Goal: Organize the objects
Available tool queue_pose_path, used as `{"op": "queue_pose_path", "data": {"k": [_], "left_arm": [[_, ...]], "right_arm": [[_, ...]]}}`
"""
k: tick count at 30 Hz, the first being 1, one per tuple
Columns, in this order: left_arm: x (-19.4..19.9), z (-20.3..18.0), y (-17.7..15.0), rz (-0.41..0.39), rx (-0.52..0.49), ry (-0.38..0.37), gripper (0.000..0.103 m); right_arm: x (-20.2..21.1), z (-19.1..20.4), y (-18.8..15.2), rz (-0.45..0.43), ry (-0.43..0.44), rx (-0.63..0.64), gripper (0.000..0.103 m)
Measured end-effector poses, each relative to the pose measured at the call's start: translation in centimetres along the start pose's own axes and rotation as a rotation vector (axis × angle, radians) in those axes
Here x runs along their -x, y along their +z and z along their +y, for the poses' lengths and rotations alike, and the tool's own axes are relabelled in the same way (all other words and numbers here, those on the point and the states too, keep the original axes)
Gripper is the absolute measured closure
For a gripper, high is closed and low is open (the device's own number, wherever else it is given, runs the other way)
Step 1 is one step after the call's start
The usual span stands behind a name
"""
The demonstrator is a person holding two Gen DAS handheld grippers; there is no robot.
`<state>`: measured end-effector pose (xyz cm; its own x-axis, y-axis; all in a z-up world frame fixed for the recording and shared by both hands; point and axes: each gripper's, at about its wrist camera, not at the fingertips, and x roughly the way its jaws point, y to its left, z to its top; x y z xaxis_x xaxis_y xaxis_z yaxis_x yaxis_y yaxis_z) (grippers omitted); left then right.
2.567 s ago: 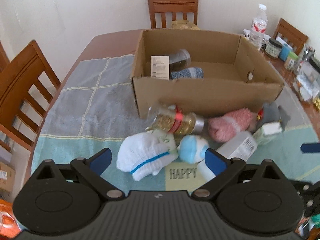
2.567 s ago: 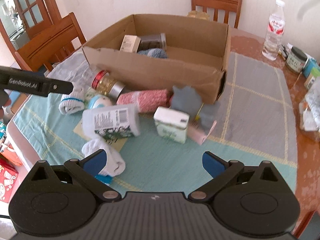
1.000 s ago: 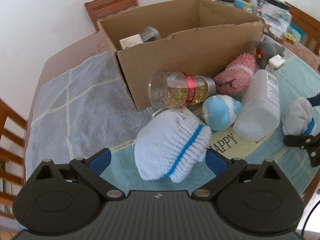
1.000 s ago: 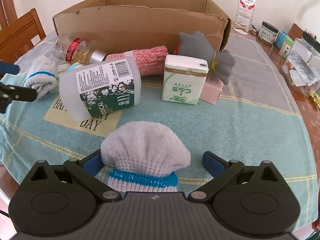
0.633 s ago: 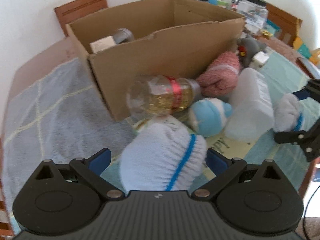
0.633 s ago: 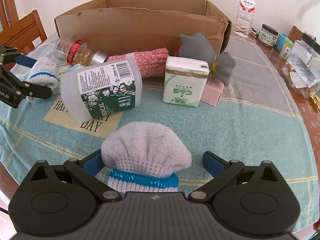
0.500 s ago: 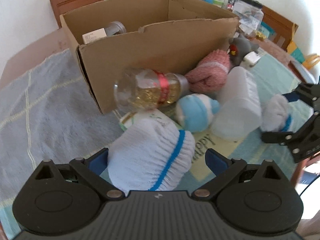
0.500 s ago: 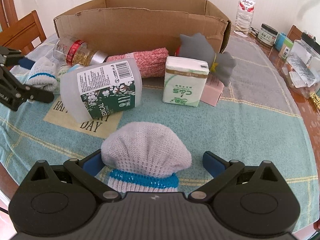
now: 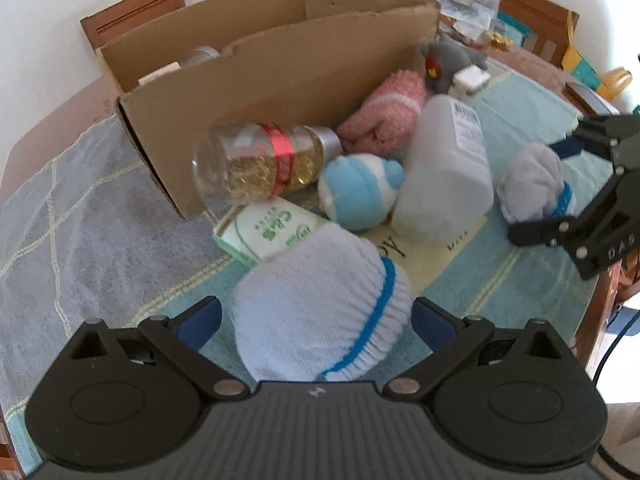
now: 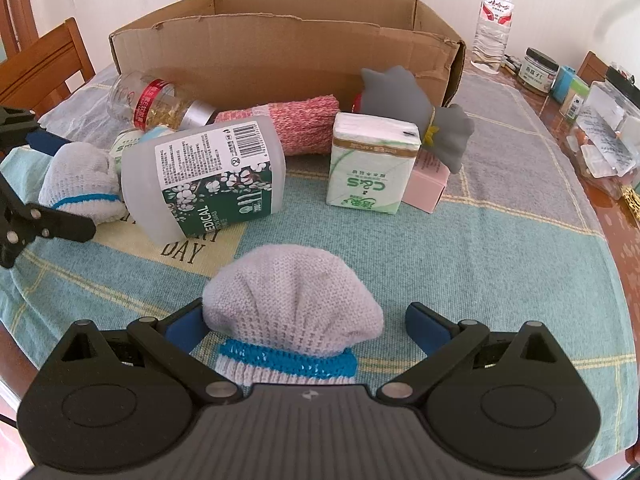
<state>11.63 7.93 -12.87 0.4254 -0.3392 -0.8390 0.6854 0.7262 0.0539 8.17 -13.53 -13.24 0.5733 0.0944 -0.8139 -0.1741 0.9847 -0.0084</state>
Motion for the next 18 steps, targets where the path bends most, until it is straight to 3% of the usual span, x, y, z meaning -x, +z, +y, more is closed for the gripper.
{"op": "queue_pose_path", "data": {"k": [5, 18], "left_arm": [[-0.6, 0.2, -0.5, 0.002, 0.09, -0.029, 0.001], [-0.7, -1.5, -1.6, -0.079, 0.217, 0.084, 0.0]], "right_arm": [[0.0, 0.0, 0.0, -0.002, 0.0, 0.0, 0.0], [0.0, -0.1, 0.0, -0.002, 0.001, 0.001, 0.0]]}}
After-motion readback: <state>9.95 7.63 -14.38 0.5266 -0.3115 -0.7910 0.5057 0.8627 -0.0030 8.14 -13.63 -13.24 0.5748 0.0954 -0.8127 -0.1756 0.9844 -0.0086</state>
